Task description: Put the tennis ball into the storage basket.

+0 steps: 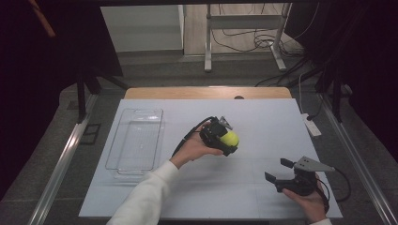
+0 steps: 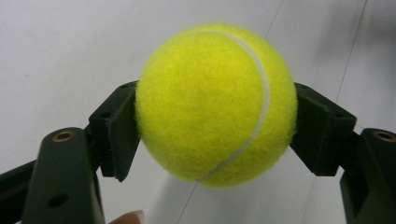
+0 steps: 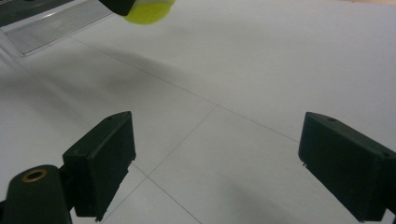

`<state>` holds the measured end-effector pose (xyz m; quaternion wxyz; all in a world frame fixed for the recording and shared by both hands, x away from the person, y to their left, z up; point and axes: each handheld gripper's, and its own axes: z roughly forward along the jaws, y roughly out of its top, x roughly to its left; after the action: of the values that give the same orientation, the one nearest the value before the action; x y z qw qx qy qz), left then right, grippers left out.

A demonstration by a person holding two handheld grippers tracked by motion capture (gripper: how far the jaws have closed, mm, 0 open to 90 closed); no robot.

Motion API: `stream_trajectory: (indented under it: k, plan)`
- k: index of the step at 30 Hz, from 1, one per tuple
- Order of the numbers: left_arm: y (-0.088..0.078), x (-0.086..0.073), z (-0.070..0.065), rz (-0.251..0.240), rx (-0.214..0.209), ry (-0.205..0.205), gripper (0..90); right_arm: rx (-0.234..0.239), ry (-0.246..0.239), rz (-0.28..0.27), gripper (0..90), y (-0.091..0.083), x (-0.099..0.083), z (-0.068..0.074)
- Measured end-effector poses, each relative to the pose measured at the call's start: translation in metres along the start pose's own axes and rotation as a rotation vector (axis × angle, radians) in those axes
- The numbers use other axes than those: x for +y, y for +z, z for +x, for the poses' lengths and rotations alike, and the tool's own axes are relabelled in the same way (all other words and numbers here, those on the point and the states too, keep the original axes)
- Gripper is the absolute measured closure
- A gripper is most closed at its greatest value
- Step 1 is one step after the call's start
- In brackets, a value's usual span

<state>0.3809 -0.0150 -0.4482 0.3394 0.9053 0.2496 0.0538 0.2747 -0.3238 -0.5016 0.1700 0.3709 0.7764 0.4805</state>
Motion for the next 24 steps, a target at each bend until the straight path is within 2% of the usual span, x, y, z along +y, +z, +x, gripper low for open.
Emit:
stream_trajectory:
  k: [15,24]
  plan:
    - [-0.019,0.0,0.007,-0.021,0.035,-0.01,26.4,-0.002,-0.002,0.002,10.9,0.0,0.0,0.0]
    - [-0.025,0.001,0.006,-0.042,0.039,-0.008,26.4,-0.001,-0.002,0.001,10.9,0.0,0.001,0.0]
